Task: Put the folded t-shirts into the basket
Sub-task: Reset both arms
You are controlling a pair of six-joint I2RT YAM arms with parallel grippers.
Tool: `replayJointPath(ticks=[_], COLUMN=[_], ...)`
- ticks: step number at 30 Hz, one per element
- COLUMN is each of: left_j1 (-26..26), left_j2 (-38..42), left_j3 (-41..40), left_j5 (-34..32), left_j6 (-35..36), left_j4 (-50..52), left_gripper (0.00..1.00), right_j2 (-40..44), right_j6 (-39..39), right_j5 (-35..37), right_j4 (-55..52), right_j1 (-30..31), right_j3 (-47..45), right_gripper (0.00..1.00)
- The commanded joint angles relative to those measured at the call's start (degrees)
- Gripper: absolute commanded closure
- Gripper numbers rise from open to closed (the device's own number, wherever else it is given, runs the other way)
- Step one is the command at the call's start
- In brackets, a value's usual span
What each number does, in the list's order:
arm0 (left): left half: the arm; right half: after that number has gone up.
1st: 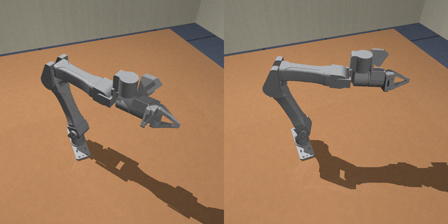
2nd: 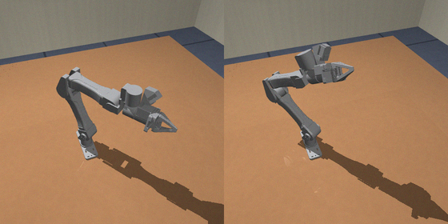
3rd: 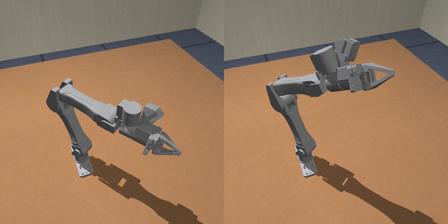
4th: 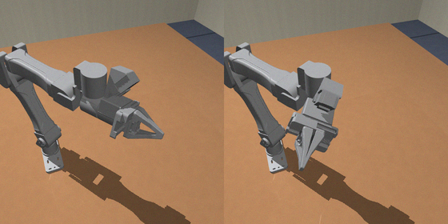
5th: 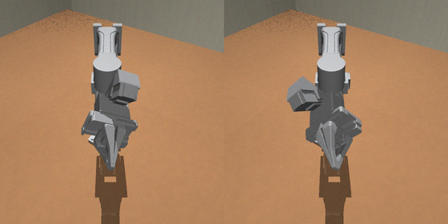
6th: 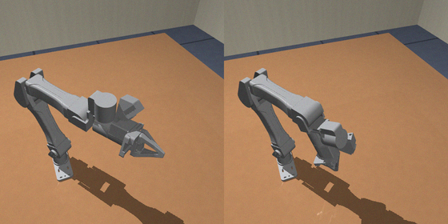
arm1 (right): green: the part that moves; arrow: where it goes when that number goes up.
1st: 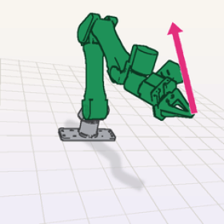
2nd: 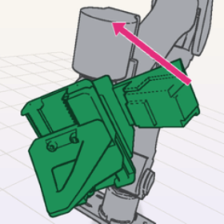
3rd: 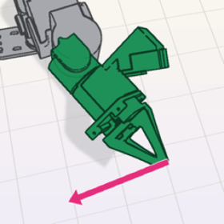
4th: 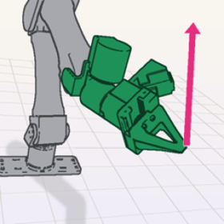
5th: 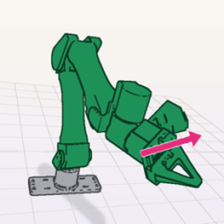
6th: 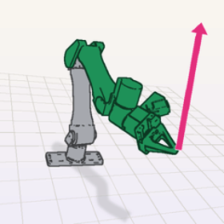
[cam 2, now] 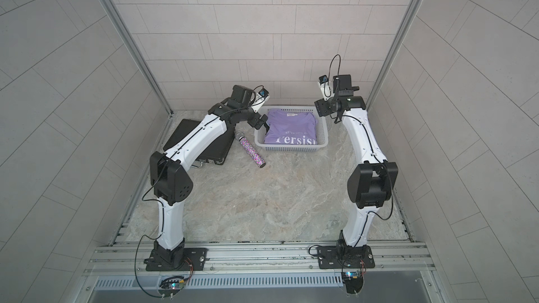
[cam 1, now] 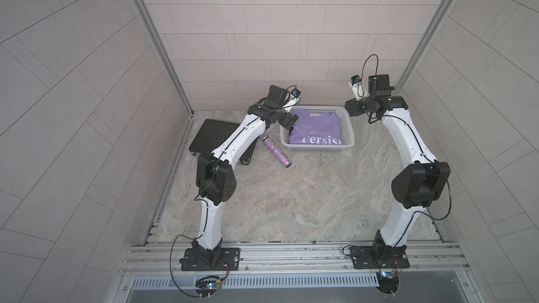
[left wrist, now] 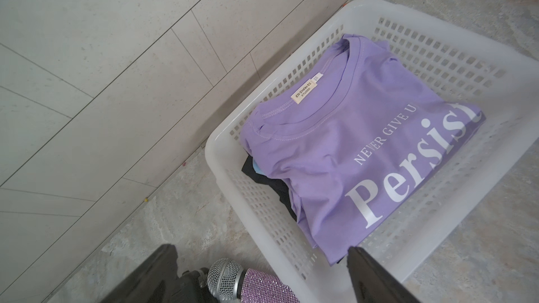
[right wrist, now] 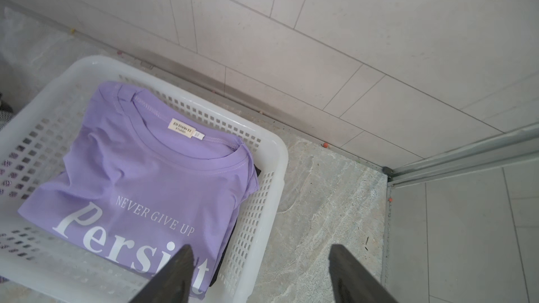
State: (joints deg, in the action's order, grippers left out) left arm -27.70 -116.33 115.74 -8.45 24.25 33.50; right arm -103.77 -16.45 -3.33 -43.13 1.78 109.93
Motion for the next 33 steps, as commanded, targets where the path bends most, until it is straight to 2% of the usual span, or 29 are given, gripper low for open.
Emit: replayJointPath(ticks=[1,4,11,15,22,25,28,33], left_j1=[1.35,2.56,6.99,11.93,23.46,27.57,30.25,31.16], left_j2=[6.19,10.89,25.21,33.67,47.79,52.86,56.91,62.00], left_j3=[-4.45,-10.48,-29.27,-39.00,-55.55,-61.43,-67.22,-78.42], left_j5=[-3.06,-5.71,-9.57,-7.85,-4.94,-5.23,-1.22,1.32], left_j6=[0.83,1.00,-2.04,-6.39,-16.33,-22.26,-22.63,-21.83], left_j4=[-3.55,-5.76,-15.76,-19.93,-27.70,-28.31,-28.44,-32.62], left_gripper=[0.05,0.02,0.00,0.00,0.00,0.00,0.00,0.00], right_j2=[5.41,9.59,19.56,24.82,36.36,40.30,44.68,51.88], right_j6=[-1.31,-1.48,2.28,7.19,14.77,15.66,16.23,16.53], right_j5=[4.97,6.32,6.84,7.92,13.41,13.05,11.26,4.16], right_j4=[6.47,10.35,17.96,22.03,36.55,36.73,36.79,39.31], right_j1=[-0.98,-2.14,-5.85,-8.84,-13.77,-14.77,-14.82,-14.81], right_j3=[-3.26,-7.42,-17.63,-24.06,-41.00,-45.49,-50.93,-62.80], right_gripper=[0.08,0.00,0.00,0.00,0.00,0.00,0.00,0.00])
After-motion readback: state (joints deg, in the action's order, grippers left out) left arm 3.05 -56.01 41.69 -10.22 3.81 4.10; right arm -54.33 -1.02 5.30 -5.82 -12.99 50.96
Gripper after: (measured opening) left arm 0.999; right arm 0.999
